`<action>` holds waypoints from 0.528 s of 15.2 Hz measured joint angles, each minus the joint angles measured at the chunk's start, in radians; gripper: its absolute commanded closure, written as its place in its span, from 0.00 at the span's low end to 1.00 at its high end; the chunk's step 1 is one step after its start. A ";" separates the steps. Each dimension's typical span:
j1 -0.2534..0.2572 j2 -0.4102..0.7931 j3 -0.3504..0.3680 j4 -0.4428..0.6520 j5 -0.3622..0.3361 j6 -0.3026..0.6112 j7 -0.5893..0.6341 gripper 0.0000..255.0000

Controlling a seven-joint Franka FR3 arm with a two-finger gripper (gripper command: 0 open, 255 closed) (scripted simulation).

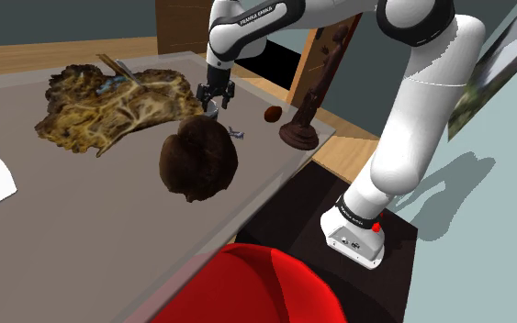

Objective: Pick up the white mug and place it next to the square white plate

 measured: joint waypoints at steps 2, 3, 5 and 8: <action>0.000 0.000 0.000 0.000 0.000 0.000 0.000 1.00; 0.000 0.000 0.000 0.000 0.000 0.000 0.000 1.00; 0.000 0.000 0.000 0.000 0.000 0.000 0.000 1.00; 0.000 0.000 0.000 0.000 0.000 0.000 0.000 1.00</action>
